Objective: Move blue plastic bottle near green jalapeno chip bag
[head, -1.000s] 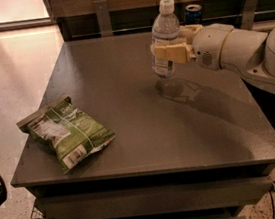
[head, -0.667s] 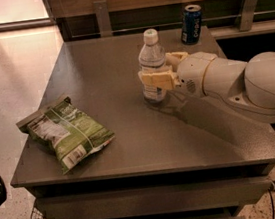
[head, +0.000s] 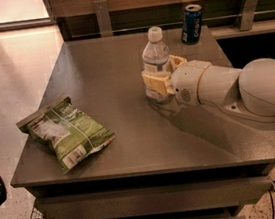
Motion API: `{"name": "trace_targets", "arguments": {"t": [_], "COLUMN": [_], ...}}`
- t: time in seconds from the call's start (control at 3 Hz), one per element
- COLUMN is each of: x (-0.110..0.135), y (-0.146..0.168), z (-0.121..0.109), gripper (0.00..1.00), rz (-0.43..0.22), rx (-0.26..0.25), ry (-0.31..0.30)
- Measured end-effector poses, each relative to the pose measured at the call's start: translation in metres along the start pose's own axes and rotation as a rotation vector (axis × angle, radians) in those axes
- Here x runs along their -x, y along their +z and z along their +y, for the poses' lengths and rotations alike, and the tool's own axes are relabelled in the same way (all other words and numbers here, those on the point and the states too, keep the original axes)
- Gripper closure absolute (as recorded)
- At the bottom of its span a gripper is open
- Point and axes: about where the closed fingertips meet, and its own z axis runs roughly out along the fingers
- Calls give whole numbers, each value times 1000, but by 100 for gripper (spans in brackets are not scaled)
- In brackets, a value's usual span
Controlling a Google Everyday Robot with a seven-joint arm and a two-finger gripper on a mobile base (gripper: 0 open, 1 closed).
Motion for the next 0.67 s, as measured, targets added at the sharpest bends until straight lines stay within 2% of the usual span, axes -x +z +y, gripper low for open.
{"name": "trace_targets", "arguments": {"t": [0.33, 0.67], "x": [0, 2], "y": [0, -3], "z": [0, 8], "gripper": [100, 100], "rz": [0, 39], "rx": [0, 6], "ry": [0, -19]}}
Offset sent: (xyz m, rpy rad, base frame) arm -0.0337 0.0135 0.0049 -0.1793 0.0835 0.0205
